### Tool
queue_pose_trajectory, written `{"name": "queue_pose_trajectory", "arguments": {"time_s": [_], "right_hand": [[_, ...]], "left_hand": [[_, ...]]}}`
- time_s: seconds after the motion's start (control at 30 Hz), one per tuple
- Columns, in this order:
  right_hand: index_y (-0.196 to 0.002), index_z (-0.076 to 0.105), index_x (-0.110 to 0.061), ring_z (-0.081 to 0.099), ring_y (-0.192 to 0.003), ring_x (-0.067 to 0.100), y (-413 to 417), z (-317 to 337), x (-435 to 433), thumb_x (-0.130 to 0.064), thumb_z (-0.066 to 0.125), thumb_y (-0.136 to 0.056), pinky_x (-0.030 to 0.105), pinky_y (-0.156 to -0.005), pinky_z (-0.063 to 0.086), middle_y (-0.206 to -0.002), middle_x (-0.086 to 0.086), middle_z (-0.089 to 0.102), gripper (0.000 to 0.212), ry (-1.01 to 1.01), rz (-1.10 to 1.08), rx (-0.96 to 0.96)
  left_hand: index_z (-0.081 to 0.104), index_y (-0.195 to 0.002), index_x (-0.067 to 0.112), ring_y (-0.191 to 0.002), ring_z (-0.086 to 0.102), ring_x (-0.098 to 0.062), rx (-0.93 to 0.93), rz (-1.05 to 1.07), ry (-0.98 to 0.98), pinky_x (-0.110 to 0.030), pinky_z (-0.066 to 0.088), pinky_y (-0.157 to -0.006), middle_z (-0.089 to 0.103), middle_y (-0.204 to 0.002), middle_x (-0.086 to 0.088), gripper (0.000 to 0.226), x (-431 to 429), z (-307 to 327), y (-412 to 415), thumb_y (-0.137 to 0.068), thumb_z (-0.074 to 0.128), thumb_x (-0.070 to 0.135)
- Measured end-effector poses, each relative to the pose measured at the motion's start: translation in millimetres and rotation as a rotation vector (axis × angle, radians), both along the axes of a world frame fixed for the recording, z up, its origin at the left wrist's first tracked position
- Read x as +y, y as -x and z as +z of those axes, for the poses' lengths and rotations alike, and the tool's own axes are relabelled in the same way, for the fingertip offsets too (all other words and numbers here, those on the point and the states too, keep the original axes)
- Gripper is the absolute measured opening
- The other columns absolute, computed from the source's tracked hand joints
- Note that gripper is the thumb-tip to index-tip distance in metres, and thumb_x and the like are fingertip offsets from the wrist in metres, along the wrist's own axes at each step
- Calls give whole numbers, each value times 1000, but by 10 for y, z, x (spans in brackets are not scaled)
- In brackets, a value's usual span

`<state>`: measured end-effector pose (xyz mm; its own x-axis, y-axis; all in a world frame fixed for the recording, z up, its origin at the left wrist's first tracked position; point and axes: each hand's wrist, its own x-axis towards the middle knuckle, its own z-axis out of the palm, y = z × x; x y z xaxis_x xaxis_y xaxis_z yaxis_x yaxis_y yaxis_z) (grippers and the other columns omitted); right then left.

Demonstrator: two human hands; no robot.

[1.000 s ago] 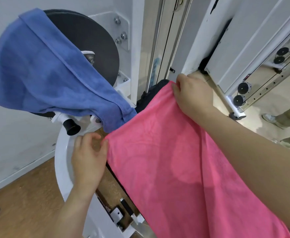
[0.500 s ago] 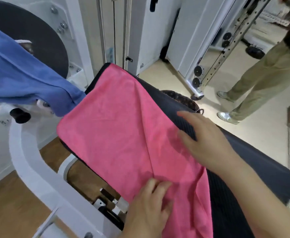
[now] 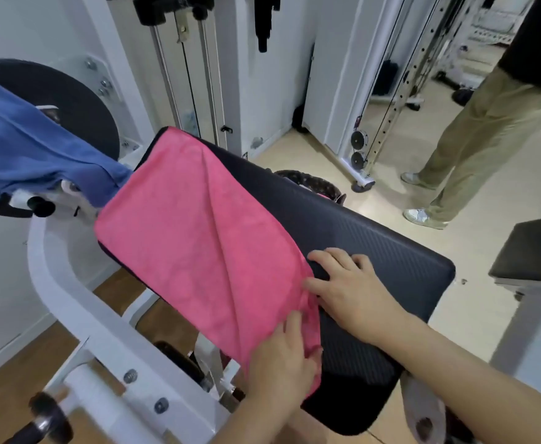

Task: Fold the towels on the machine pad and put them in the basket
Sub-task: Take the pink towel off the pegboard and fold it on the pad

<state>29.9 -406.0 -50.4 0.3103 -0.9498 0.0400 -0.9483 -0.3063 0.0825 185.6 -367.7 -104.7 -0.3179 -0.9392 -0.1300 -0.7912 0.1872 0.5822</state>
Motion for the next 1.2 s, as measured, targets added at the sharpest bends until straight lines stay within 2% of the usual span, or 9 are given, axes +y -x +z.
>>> {"name": "queue_pose_trajectory", "arguments": {"time_s": [0.17,0.27,0.37,0.5,0.7,0.87,1.0,1.1,1.2], "right_hand": [[-99,67,-28,54,-92,22,234,201,-187,-21,56,-91,32,-68,36,-94,-4,57,16,16,-64,-165],[-111,61,-29,66,-71,14,334,438,-141,-32,43,-99,28,-65,48,-82,-4,70,22,-388,-314,-728],[-109,62,-24,70,-64,18,376,585,-17,-58,45,-93,23,-57,49,-87,6,74,41,-838,-431,-992],[-101,69,-12,60,-54,10,433,563,-7,-36,59,-91,21,-55,45,-77,6,67,28,-799,-419,-1039],[-131,52,-18,71,-75,23,543,515,-77,-6,43,-94,29,-60,58,-94,3,66,40,-651,-397,-957],[-139,47,-18,68,-73,19,655,588,-195,-8,44,-97,21,-54,56,-113,6,63,44,-635,-365,-956],[-127,59,-15,62,-67,17,773,693,-355,-9,46,-95,25,-62,51,-98,-2,65,36,-451,-329,-723],[-93,73,-17,66,-79,21,886,715,-405,-6,48,-89,30,-71,52,-90,2,72,27,-304,-326,-460],[-89,74,-20,63,-87,25,1011,691,-375,-8,54,-85,33,-76,52,-89,-1,71,23,-126,-409,-417]], "left_hand": [[59,-100,38,-68,60,-3,471,271,-131,-16,47,-64,64,-78,20,32,20,169,134,-82,67,12],[69,-93,29,-77,63,1,804,318,-173,-11,47,-72,71,-80,13,25,-52,331,233,-86,68,5],[73,-94,21,-85,66,-2,833,230,-114,-14,49,-75,75,-89,5,17,-93,491,401,-92,62,9],[69,-96,29,-83,62,-4,701,132,-47,-16,47,-73,70,-92,4,15,-61,515,616,-90,64,17],[54,-117,40,-96,56,-7,600,131,15,-15,46,-76,59,-104,17,46,207,397,592,-80,73,21],[49,-108,28,-91,50,-6,92,59,115,-21,43,-76,49,-102,16,37,404,79,518,-80,63,46],[51,-93,26,-62,52,-9,-36,63,209,-21,36,-52,55,-75,13,19,486,-36,464,-75,58,26],[59,-102,22,-70,53,-10,23,110,176,-22,37,-63,57,-81,13,22,474,129,427,-81,53,18],[61,-113,20,-79,61,-13,66,77,223,-26,49,-67,64,-94,11,37,483,229,383,-78,49,19]]}}
